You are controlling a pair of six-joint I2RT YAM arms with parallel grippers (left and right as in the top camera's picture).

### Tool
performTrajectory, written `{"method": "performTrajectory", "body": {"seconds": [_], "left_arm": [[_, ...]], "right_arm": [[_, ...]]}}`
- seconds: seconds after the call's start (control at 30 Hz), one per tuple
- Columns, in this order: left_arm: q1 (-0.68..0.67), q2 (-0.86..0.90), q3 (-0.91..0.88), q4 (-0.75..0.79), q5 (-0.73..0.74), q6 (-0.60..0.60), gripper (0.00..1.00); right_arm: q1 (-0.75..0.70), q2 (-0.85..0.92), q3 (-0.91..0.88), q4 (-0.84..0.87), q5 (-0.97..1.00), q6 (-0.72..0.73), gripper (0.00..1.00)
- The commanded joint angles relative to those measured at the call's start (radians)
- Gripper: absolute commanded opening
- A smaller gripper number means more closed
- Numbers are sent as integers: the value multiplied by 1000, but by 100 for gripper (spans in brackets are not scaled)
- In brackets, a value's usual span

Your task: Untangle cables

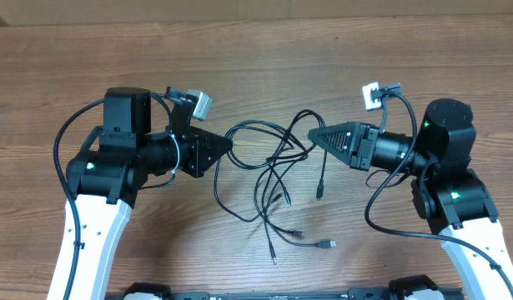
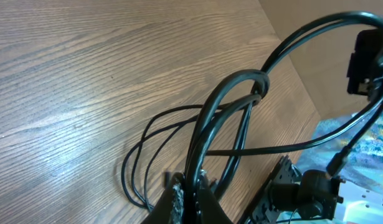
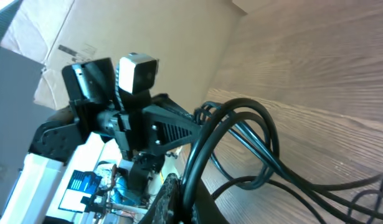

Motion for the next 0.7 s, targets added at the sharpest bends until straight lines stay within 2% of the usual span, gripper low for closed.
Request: {"method": "performTrajectory", "body": {"seconds": [0.0,0.13,0.2,0.23,0.47,0.67], "left_arm": [[6,0,14,-9,-23,60,4],[6,0,14,-44,-166,62,4],[6,0,14,-64,-212,62,4],[6,0,14,-85,-218,66,4],[3,0,14,-135,-207,65,4],[3,0,14,-130,-130,66,4]], "right_arm": [[2,-5,14,21,-17,62,4],[2,-5,14,85,-23,176,4],[2,-5,14,157,-28,249,3],[2,-5,14,253,-31,325,4],[2,-5,14,618,6,515,4],[2,-5,14,675,58,618,4]]}}
